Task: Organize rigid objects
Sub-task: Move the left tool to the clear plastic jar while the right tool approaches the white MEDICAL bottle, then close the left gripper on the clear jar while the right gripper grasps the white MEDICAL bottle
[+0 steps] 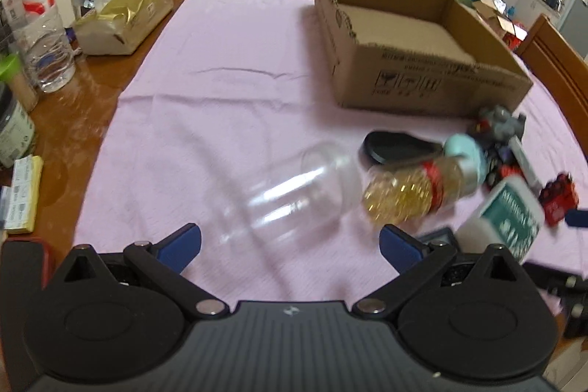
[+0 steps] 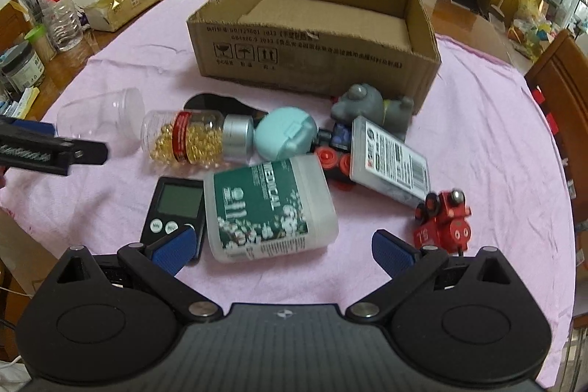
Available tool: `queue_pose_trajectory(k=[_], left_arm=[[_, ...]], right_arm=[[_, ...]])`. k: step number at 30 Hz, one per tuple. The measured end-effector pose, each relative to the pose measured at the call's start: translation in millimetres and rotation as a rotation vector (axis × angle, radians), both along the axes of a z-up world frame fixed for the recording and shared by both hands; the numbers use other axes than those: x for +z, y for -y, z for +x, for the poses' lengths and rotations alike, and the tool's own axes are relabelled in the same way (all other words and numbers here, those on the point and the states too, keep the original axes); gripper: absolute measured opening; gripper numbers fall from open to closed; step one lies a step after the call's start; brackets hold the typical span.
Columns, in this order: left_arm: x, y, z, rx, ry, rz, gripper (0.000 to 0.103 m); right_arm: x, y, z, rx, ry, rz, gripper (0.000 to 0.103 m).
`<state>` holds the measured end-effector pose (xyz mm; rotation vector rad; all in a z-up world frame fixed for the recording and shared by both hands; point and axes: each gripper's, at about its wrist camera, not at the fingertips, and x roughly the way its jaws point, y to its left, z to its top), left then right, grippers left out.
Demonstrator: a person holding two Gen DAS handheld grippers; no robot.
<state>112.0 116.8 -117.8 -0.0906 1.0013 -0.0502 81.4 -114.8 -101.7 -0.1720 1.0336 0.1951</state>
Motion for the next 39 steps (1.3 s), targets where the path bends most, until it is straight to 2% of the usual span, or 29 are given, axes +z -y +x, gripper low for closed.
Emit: queue_pose_trajectory(k=[5, 9, 12, 15, 21, 26, 29, 33, 39], left_arm=[[-0.4, 4.9, 15.3, 0.096, 0.001, -0.041, 0.102], [-4.8, 9.0, 23.6, 0.196, -0.013, -0.016, 0.102], [-9.1, 9.5, 26.6, 0.260, -0.024, 0.014, 0.102], [-8.7, 7.3, 22.4, 0.287, -0.030, 0.064, 0.102], [-6.6, 9.4, 13.1, 0.279, -0.015, 0.189, 0.102], [-13.6, 15.6, 23.2, 0.268, -0.034, 0.210, 0.102], [-15.3, 18.5, 23.6, 0.262, -0.034, 0.221, 0.102], [-15.4, 22.1, 22.3, 0.246, -0.023, 0.232, 0.102], [-15.6, 22.6, 23.6, 0.229, 0.008, 0.267, 0.102]], right_arm=[[-1.4, -1.8, 8.0, 0.058, -0.018, -0.003, 0.103], [-9.1, -3.8, 15.5, 0.138, -0.028, -0.020, 0.103], [-12.9, -2.7, 22.4, 0.180, -0.045, 0.007, 0.103], [-17.7, -3.4, 27.4, 0.213, -0.057, 0.011, 0.103], [-21.0, -6.3, 34.4, 0.241, -0.064, -0.008, 0.103], [-26.4, -13.8, 40.8, 0.242, -0.072, -0.048, 0.103], [-27.7, -17.2, 41.7, 0.239, -0.071, -0.081, 0.096], [-28.7, -19.1, 40.6, 0.239, -0.076, -0.075, 0.089], [-34.9, -25.4, 41.2, 0.233, -0.074, -0.110, 0.087]])
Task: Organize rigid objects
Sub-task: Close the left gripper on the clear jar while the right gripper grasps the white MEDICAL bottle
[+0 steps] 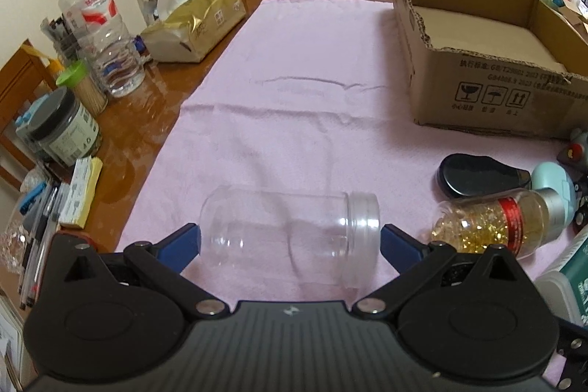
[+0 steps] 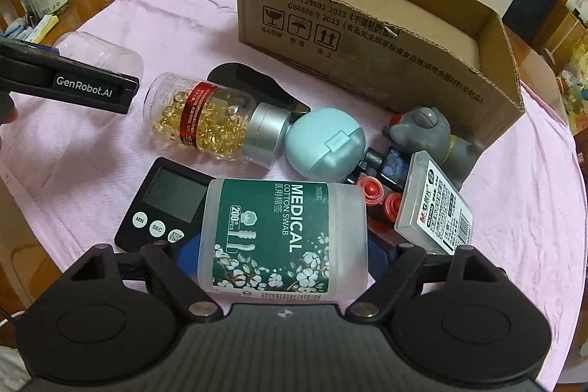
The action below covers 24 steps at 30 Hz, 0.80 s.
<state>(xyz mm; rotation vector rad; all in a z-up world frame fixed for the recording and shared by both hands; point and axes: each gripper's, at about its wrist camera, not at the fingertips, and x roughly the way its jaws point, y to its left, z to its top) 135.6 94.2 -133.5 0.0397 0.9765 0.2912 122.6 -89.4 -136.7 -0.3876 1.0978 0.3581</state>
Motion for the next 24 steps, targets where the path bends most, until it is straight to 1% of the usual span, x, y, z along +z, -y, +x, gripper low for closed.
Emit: queue_pose_trajectory(k=[3, 7, 13, 17, 19, 22, 24], left_arm=[[1.2, -0.4, 1.7, -0.022, 0.014, 0.013, 0.101], [1.5, -2.2, 4.0, -0.050, 0.008, 0.006, 0.092], [4.3, -7.0, 5.0, -0.114, -0.012, -0.017, 0.092], [13.7, -7.5, 5.6, -0.191, -0.031, -0.014, 0.092], [21.4, -8.1, 5.6, -0.230, -0.040, -0.026, 0.092], [39.7, -7.8, 6.4, -0.311, -0.056, -0.055, 0.092], [53.5, -4.5, 7.2, -0.369, -0.057, -0.052, 0.092]], right_arm=[[-0.7, -0.5, 1.1, -0.009, 0.000, -0.005, 0.087], [-1.4, -3.1, 1.7, -0.014, 0.007, -0.018, 0.086], [2.4, -2.9, 1.0, -0.017, -0.001, -0.014, 0.086], [8.6, -0.1, 2.9, -0.019, -0.013, 0.000, 0.086], [14.1, 1.9, 3.6, -0.017, -0.013, 0.008, 0.086], [27.2, 5.3, 3.8, -0.006, -0.014, 0.025, 0.086], [38.9, 8.8, 3.7, 0.011, -0.016, 0.050, 0.086]])
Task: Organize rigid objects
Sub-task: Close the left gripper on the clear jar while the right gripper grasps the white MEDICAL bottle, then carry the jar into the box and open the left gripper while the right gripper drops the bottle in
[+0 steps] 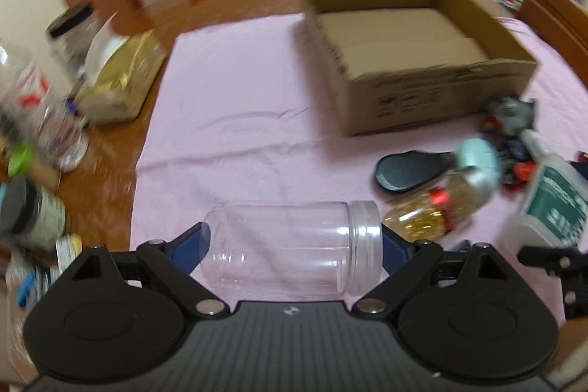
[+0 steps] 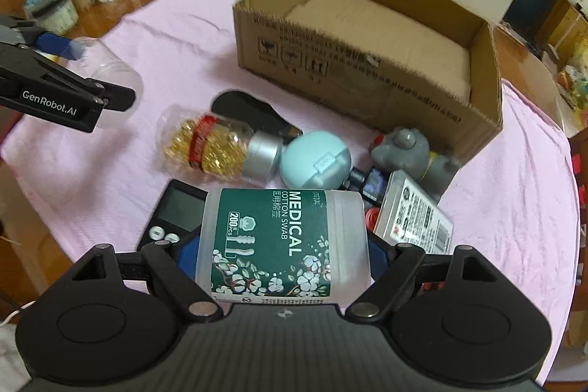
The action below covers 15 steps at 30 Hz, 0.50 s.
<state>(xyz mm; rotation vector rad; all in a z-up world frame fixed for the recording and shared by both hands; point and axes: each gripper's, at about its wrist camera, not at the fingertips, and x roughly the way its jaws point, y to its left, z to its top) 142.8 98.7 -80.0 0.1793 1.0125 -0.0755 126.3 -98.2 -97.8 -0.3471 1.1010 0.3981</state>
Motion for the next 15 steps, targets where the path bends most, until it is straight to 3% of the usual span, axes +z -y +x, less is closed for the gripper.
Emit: queue_pose_trajectory(k=[8, 15], left_arm=[[57.4, 22.7, 31.2, -0.180, 0.075, -0.026, 0.092], [74.7, 57.7, 93.7, -0.258, 0.137, -0.048, 0.092]], right_arm=[[43.5, 19.9, 11.7, 0.017, 0.026, 0.054, 0.086], [72.4, 41.9, 35.7, -0.038, 0.094, 0.086, 0.086]])
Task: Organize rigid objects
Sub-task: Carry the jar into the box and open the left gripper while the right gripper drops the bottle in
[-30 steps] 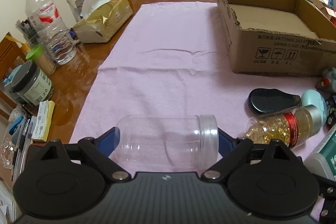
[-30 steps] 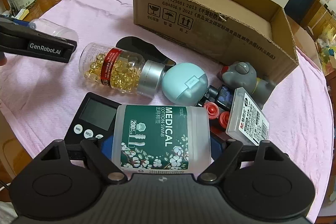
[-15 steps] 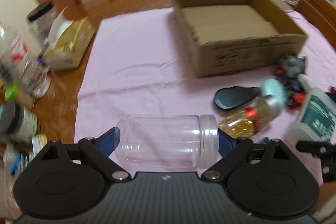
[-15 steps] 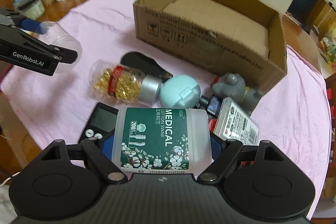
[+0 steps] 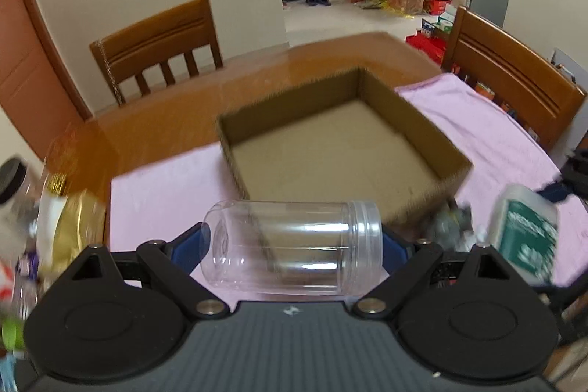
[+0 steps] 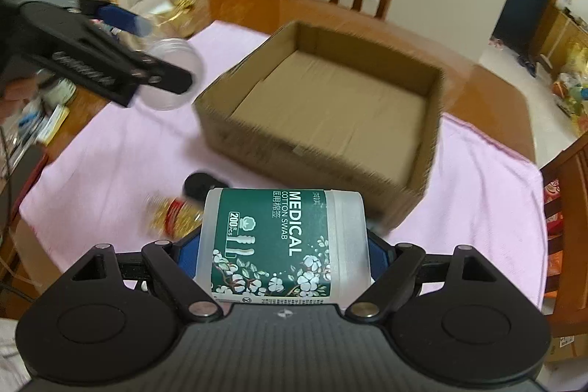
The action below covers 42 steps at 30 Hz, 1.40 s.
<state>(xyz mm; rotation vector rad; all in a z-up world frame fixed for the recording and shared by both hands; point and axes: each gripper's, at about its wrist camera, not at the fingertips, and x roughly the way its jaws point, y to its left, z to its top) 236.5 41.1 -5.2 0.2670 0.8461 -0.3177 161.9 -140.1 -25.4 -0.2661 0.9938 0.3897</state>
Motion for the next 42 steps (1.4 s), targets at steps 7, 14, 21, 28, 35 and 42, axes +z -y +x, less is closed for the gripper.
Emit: queue_pose_trajectory(k=[7, 14, 21, 28, 35, 42], left_arm=[[-19.6, 25.9, 68.7, 0.002, 0.005, 0.001, 0.092], [-40.3, 36.9, 122.0, 0.100, 0.037, -0.030, 0.095], [-43.6, 21.9, 118.9, 0.131, 0.006, -0.038, 0.096], [-27.1, 3.3, 89.2, 0.132, 0.016, -0.019, 0.100], [-17.0, -11.4, 49.1, 0.173, 0.011, -0.055, 0.100], [-14.1, -27.1, 11.6, 0.278, 0.037, -0.065, 0.100]], right_arm=[[13.8, 13.0, 19.5, -0.037, 0.049, 0.004, 0.086], [19.1, 16.2, 38.0, -0.049, 0.072, -0.005, 0.086], [18.6, 18.7, 49.1, -0.054, 0.076, -0.004, 0.086], [18.5, 19.1, 59.3, -0.050, 0.078, 0.004, 0.086], [22.4, 19.5, 75.9, -0.057, 0.076, 0.039, 0.086], [20.4, 21.4, 114.3, -0.083, 0.068, 0.062, 0.086]])
